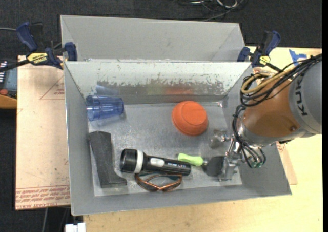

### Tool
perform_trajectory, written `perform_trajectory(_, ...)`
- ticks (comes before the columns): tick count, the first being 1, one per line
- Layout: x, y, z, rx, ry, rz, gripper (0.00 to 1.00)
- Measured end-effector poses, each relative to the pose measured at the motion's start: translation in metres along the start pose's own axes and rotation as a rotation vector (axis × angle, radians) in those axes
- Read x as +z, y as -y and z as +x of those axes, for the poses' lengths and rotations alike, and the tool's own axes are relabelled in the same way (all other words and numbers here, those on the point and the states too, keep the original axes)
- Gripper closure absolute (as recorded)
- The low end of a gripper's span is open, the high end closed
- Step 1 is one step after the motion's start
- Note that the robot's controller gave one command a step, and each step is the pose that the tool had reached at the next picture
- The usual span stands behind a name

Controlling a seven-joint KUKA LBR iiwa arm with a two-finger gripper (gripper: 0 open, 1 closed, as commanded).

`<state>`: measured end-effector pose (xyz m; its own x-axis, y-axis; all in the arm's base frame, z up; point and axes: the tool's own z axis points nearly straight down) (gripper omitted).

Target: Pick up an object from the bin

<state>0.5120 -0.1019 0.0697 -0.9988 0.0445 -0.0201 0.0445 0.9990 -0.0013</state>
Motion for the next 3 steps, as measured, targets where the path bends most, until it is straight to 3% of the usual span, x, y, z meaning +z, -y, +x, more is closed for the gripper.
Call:
perform_trajectory(1,-0.0041,-0.0185,0.0216,0.159,-0.008,0.0,1.0)
perform_trajectory(3,-0.0067,-0.0188,0.0215,0.158,-0.008,0.0,1.0)
